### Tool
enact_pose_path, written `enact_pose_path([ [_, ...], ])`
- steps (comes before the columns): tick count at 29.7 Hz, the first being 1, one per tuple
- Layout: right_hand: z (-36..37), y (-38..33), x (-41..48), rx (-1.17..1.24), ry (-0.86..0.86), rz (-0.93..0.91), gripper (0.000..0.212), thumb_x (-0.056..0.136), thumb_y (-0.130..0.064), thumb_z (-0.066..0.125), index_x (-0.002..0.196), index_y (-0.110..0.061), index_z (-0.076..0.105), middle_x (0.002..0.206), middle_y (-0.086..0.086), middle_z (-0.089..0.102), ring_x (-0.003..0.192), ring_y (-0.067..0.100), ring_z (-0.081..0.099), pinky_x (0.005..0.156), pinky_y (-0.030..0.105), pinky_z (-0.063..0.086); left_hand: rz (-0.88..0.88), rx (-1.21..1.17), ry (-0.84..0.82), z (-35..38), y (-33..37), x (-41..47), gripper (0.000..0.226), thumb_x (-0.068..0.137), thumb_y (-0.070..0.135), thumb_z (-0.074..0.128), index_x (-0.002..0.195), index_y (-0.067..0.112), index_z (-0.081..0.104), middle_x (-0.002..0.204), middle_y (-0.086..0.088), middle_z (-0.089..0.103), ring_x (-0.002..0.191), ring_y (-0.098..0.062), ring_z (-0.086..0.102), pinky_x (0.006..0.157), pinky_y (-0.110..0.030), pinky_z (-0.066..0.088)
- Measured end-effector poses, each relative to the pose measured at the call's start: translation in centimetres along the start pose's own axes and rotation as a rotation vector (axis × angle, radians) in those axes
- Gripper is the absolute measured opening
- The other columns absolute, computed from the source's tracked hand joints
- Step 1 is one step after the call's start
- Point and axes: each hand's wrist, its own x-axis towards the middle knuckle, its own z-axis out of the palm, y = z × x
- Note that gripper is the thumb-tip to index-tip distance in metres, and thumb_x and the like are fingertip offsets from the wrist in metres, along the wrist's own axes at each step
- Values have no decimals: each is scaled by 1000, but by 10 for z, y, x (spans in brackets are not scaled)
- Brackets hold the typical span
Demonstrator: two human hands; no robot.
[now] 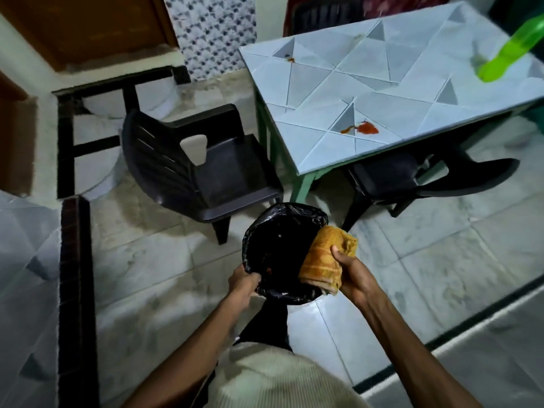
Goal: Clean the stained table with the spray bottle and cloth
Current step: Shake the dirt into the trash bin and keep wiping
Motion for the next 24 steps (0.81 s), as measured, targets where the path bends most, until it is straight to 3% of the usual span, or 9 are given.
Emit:
enact_pose_path([
  [3, -7, -34, 27, -10, -4, -4, 55, 87, -17, 68, 136, 3, 54, 132, 28, 62, 124, 41, 60, 104, 53, 49, -3, 11, -54, 27, 37, -2, 31, 88, 4, 60, 113, 22, 60, 96, -4, 64, 91, -26, 64, 80, -41, 61],
  [7, -13, -94, 62, -74, 10, -45, 54, 86, -19, 72, 133, 2, 56, 126, 24, 67, 116, 39, 66, 93, 48, 55, 14, 43, -53, 66, 73, 26, 28, 88, 5, 60, 112, 19, 61, 104, -6, 66, 88, -24, 65, 64, -34, 60],
  [11, -11, -158, 84, -190, 52, -90, 57, 81, -23, 76, 131, -3, 60, 123, 21, 70, 114, 39, 67, 92, 50, 57, 0, 104, 17, 103, 107, 39, 31, 84, 15, 67, 116, 15, 65, 102, -11, 69, 87, -29, 70, 72, -39, 62],
  [14, -7, -201, 102, -256, 37, -142, 39, 91, -19, 69, 127, -6, 62, 120, 20, 70, 111, 39, 68, 96, 53, 55, -33, 121, 12, 122, 129, 39, 40, 87, 20, 67, 126, 13, 60, 115, -15, 68, 94, -31, 68, 72, -35, 61],
  [19, -2, -279, 130, -448, 79, -286, 8, 96, -17, 66, 103, -18, 69, 92, 5, 74, 88, 26, 69, 79, 38, 58, -11, 228, -18, 147, 149, 46, 51, 87, 30, 67, 135, 16, 57, 131, -13, 63, 111, -31, 63, 93, -35, 53],
  [22, -7, -328, 158, -599, 143, -410, 5, 93, -17, 69, 97, -20, 70, 101, 11, 76, 99, 33, 72, 91, 51, 58, -5, 164, -57, 170, 148, 56, 59, 77, 40, 71, 132, 20, 60, 127, -11, 66, 112, -30, 64, 96, -38, 53],
  [24, -12, -362, 181, -760, 237, -529, 2, 91, -20, 70, 90, -21, 70, 101, 7, 76, 101, 32, 72, 94, 53, 57, -32, 107, -68, 187, 148, 60, 65, 74, 47, 66, 134, 22, 58, 125, -10, 66, 108, -29, 65, 94, -38, 55],
])
